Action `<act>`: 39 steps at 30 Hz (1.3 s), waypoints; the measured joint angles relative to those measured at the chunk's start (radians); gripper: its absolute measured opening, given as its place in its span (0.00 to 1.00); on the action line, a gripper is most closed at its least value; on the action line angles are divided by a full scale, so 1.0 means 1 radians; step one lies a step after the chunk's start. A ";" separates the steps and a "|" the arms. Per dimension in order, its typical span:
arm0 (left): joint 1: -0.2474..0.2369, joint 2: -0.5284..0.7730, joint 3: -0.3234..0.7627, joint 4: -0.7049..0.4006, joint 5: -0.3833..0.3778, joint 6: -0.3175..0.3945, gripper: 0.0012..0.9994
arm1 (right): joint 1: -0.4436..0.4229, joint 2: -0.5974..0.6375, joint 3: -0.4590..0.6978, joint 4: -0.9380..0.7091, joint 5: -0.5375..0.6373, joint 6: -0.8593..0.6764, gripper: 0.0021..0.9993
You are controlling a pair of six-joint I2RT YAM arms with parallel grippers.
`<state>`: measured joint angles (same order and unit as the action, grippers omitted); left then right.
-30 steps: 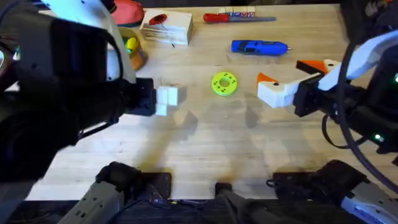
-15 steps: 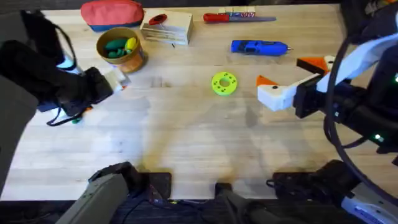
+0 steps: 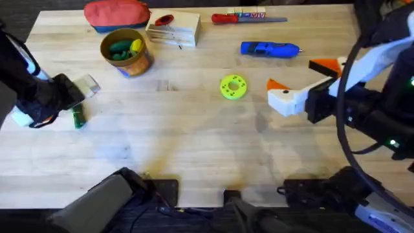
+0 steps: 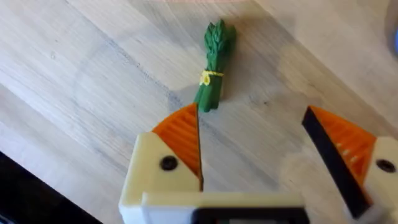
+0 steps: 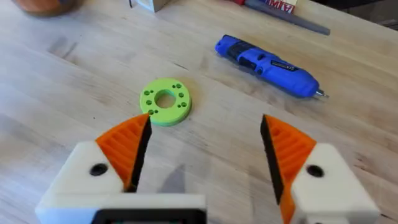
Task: Pick up the gripper from the table and insert it into the empty holder that is missing its gripper. Then pick up a screw, insert it into the mounting hole, and use the screwdriver to tighten it. Finally, clean up the table by picking up the vegetable and placing it into the bucket.
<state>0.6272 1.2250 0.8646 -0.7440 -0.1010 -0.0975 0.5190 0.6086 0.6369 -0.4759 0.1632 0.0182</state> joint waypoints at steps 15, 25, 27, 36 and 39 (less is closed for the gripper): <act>0.214 0.265 0.000 0.087 0.198 0.364 1.00 | 0.000 0.000 0.000 0.000 0.000 -0.001 0.99; 0.230 0.275 0.005 0.124 0.234 0.392 0.62 | 0.000 0.000 0.000 0.000 0.000 -0.001 0.99; 0.230 0.274 0.005 0.124 0.237 0.396 0.47 | 0.000 0.000 0.000 0.000 0.000 -0.001 0.99; 0.230 0.275 0.005 0.129 0.237 0.375 0.73 | 0.000 0.000 0.000 0.000 0.000 -0.001 0.99; 0.230 0.275 0.005 0.152 0.239 0.325 0.92 | 0.000 0.000 0.000 0.000 0.000 -0.001 0.99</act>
<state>0.8574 1.4995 0.8700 -0.5923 0.1375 0.2271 0.5190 0.6086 0.6371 -0.4755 0.1627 0.0176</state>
